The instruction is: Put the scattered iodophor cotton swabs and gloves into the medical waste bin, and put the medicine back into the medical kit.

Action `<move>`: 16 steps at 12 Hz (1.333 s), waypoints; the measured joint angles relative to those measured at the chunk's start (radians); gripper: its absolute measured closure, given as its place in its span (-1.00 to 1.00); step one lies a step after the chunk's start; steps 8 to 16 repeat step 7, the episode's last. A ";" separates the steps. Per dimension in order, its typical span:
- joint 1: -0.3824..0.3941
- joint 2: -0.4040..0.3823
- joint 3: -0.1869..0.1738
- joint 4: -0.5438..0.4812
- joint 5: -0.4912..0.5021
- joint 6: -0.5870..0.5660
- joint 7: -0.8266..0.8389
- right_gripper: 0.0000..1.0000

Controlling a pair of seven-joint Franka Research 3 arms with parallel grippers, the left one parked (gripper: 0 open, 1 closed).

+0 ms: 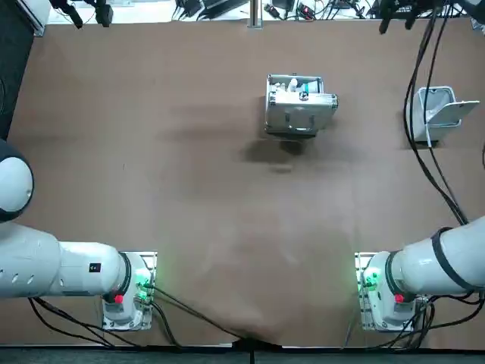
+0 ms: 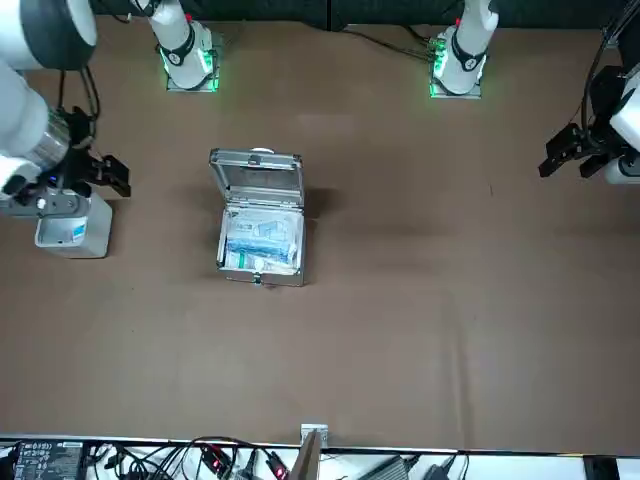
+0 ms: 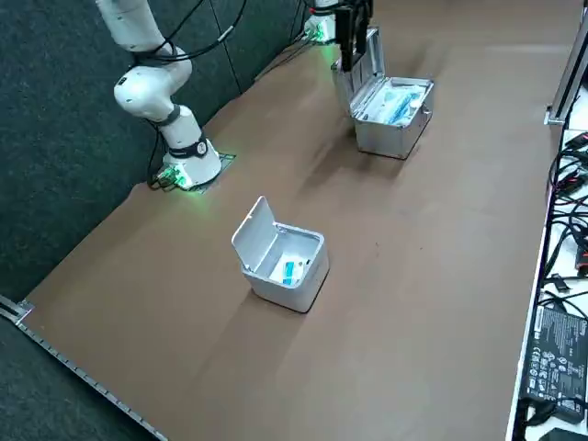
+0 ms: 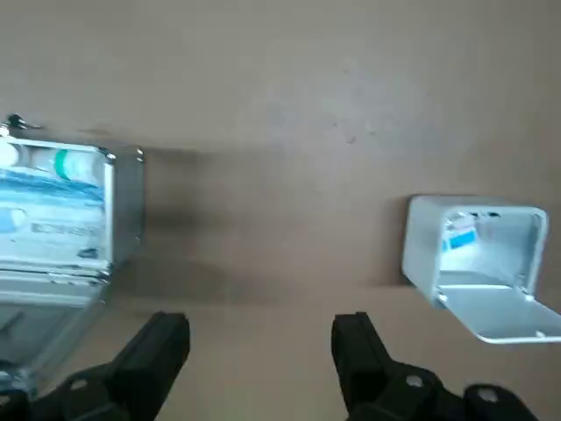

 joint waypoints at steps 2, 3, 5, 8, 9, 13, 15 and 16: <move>-0.005 -0.040 -0.041 -0.029 0.000 -0.008 -0.041 -1.00; -0.009 -0.066 -0.054 -0.052 0.002 -0.010 -0.052 -1.00; -0.018 -0.125 -0.070 -0.108 0.026 -0.011 -0.065 -1.00; -0.022 -0.172 -0.075 -0.154 0.045 -0.011 -0.072 -1.00; -0.022 -0.172 -0.075 -0.154 0.045 -0.011 -0.072 -1.00; -0.022 -0.172 -0.075 -0.154 0.045 -0.011 -0.072 -1.00; -0.022 -0.172 -0.075 -0.154 0.045 -0.011 -0.072 -1.00; -0.022 -0.172 -0.075 -0.154 0.045 -0.011 -0.072 -1.00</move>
